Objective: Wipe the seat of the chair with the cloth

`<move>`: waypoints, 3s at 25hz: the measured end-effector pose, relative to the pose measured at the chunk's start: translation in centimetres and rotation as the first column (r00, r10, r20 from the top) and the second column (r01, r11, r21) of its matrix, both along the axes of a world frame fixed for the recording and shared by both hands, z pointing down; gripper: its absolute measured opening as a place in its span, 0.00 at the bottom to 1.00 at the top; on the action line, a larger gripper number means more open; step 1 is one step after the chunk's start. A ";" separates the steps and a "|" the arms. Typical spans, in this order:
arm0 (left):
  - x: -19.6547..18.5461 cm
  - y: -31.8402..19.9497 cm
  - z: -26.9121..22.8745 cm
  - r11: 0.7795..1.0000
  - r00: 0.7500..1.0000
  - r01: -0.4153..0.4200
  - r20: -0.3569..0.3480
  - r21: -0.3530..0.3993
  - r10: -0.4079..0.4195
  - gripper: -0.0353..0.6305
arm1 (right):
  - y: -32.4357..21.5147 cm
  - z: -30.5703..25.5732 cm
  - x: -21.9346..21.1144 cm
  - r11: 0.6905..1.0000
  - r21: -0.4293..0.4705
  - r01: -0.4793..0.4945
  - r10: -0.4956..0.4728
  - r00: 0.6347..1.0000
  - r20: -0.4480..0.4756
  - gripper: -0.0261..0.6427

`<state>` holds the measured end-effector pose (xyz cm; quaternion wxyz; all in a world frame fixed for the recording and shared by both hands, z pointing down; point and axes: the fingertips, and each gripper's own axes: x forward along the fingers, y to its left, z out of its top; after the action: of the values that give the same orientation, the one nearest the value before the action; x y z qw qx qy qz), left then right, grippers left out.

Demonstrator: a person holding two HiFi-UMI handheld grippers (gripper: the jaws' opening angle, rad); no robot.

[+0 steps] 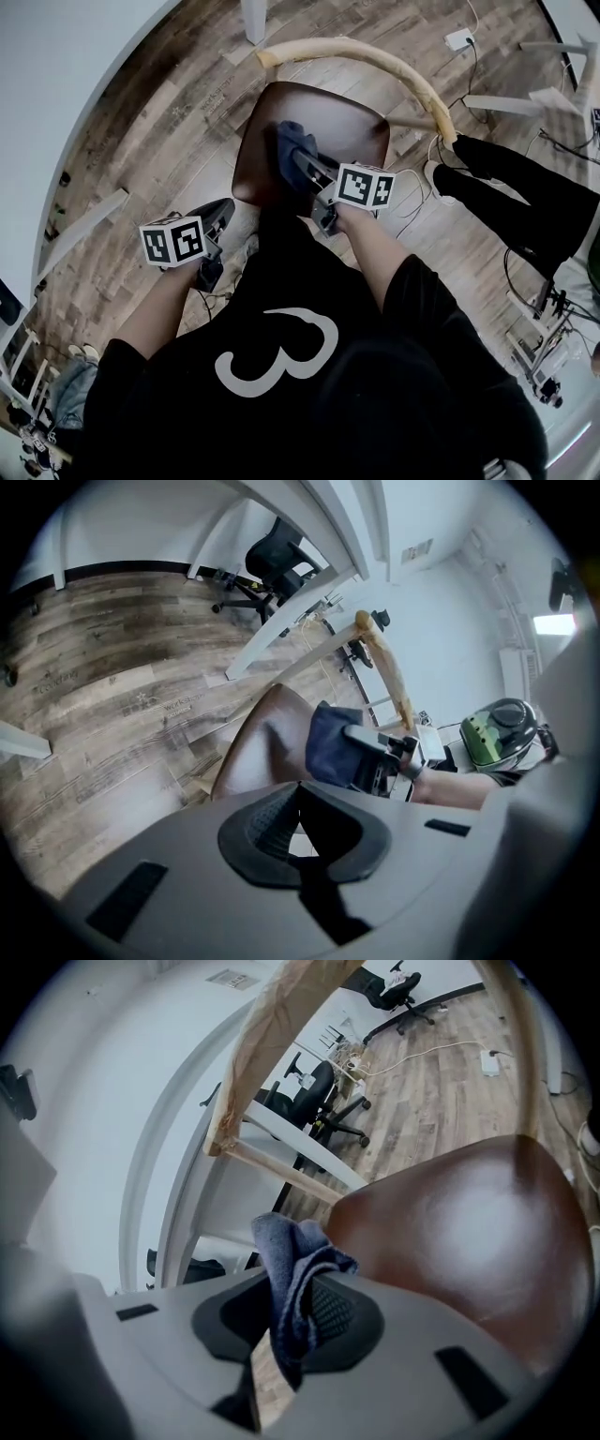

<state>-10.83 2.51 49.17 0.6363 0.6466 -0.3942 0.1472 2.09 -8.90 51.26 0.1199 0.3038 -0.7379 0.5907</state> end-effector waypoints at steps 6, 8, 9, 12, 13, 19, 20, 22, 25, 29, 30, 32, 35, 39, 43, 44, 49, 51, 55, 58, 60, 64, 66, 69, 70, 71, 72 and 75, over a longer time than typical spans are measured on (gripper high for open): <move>0.1 -0.9 0.7 1.000 1.000 0.000 0.002 -0.007 0.000 0.07 | -3.3 0.5 -3.6 1.000 0.004 -0.001 0.001 0.999 0.047 0.15; 0.4 -1.4 0.7 1.000 1.000 0.002 -0.004 -0.007 -0.002 0.07 | -4.2 1.0 -4.4 1.000 0.011 0.016 -0.016 0.999 0.041 0.15; 0.5 -1.6 0.7 1.000 1.000 0.002 -0.008 -0.005 -0.002 0.07 | -4.5 1.4 -4.7 1.000 0.011 0.023 -0.023 0.999 0.038 0.15; 0.7 -2.0 0.6 1.000 1.000 0.005 -0.017 -0.004 -0.005 0.07 | -5.5 2.5 -5.7 1.000 -0.007 0.023 -0.023 0.999 0.035 0.15; 0.6 -2.0 0.7 1.000 1.000 0.010 -0.020 -0.007 -0.010 0.07 | -5.8 2.9 -6.0 1.000 -0.013 0.024 -0.023 0.999 0.030 0.14; 0.0 -1.7 1.6 0.998 0.999 0.045 -0.020 -0.043 -0.046 0.07 | -8.0 4.5 -7.6 0.999 -0.042 0.001 0.000 1.000 0.029 0.15; -0.1 -1.6 1.7 0.998 0.999 0.050 -0.017 -0.048 -0.051 0.07 | -8.1 4.7 -7.8 0.999 -0.043 0.003 -0.002 1.000 0.027 0.14; -0.2 -1.4 2.1 0.996 0.998 0.062 -0.008 -0.056 -0.063 0.07 | -8.2 5.4 -7.9 0.999 -0.039 0.017 -0.017 1.000 0.009 0.14; -0.1 -1.2 2.4 0.995 0.997 0.080 0.001 -0.063 -0.080 0.07 | -8.3 6.5 -7.5 0.999 -0.023 0.035 -0.036 0.999 -0.040 0.14; 0.4 -1.6 2.3 0.995 0.997 0.075 -0.001 -0.059 -0.075 0.07 | -8.7 7.5 -6.7 0.999 -0.011 0.034 -0.035 0.995 -0.097 0.14; 0.5 -1.7 2.3 0.996 0.997 0.073 -0.003 -0.058 -0.073 0.07 | -8.8 7.7 -6.6 0.999 -0.006 0.042 -0.042 0.992 -0.115 0.14; 0.7 -2.0 2.4 0.995 0.997 0.070 -0.007 -0.064 -0.070 0.07 | -9.0 8.1 -6.3 0.998 0.001 0.057 -0.057 0.987 -0.152 0.14; 0.9 -2.4 2.9 0.995 0.998 0.060 -0.003 -0.076 -0.060 0.07 | -9.6 8.7 -5.6 0.999 -0.001 0.049 -0.049 0.981 -0.188 0.14; 1.1 -2.9 3.2 0.995 0.998 0.056 0.002 -0.086 -0.056 0.07 | -9.9 9.2 -4.8 0.998 0.004 0.070 -0.067 0.972 -0.227 0.14; 1.8 -3.7 3.1 0.996 0.999 0.033 0.007 -0.083 -0.032 0.07 | -9.7 9.5 -3.5 0.992 0.025 0.126 -0.114 0.951 -0.286 0.14; 2.0 -3.9 3.1 0.996 1.000 0.029 0.008 -0.080 -0.028 0.07 | -9.7 9.5 -3.0 0.991 0.026 0.130 -0.117 0.948 -0.295 0.14; 2.3 -4.4 3.0 0.996 0.999 0.051 0.007 -0.075 -0.051 0.07 | -9.6 10.0 -0.4 0.994 0.027 0.110 -0.094 0.935 -0.341 0.14; 2.4 -4.2 3.1 0.996 0.999 0.038 0.012 -0.079 -0.037 0.07 | -9.8 10.0 0.5 0.994 0.034 0.105 -0.086 0.930 -0.358 0.14; 2.3 -3.8 3.5 0.996 0.998 -0.052 0.029 -0.072 0.054 0.07 | -9.9 10.2 2.6 0.994 0.049 0.095 -0.068 0.917 -0.393 0.14; 1.6 -3.9 3.7 0.995 0.998 -0.055 0.027 -0.079 0.057 0.07 | -9.3 10.4 4.3 0.995 0.053 0.085 -0.055 0.905 -0.423 0.14; 1.3 -3.9 4.1 0.994 0.997 -0.061 0.037 -0.087 0.064 0.07 | -9.1 10.5 5.9 0.996 0.055 0.065 -0.034 0.895 -0.445 0.14; 1.1 -3.1 4.2 0.988 0.991 -0.119 0.044 -0.103 0.124 0.07 | -8.3 10.4 9.4 0.998 0.056 0.014 0.015 0.871 -0.491 0.14; 0.8 -2.6 4.2 0.984 0.988 -0.141 0.051 -0.104 0.147 0.07 | -8.0 10.4 11.2 0.998 0.055 -0.039 0.061 0.865 -0.498 0.14; 0.3 -2.3 4.3 0.984 0.987 -0.138 0.062 -0.111 0.145 0.07 | -8.1 10.2 13.3 0.994 0.068 -0.091 0.113 0.852 -0.511 0.14; 0.2 -2.3 4.5 0.984 0.988 -0.136 0.064 -0.113 0.144 0.07 | -8.1 10.2 13.9 0.993 0.073 -0.093 0.118 0.847 -0.518 0.14; 0.2 -2.3 4.6 0.984 0.987 -0.137 0.066 -0.114 0.145 0.07 | -8.0 10.2 14.5 0.993 0.078 -0.093 0.120 0.842 -0.526 0.14; 0.3 -2.3 4.8 0.983 0.986 -0.141 0.068 -0.114 0.150 0.07 | -8.0 10.2 15.0 0.992 0.083 -0.093 0.123 0.836 -0.534 0.14; 0.7 -2.4 4.9 0.981 0.984 -0.159 0.064 -0.109 0.167 0.07 | -7.6 10.2 16.7 0.990 0.088 -0.113 0.143 0.823 -0.550 0.14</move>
<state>-10.10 0.16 54.12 0.6400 0.6372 -0.3545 0.2425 18.83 -16.55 61.46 0.2812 0.5139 -0.6640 0.4647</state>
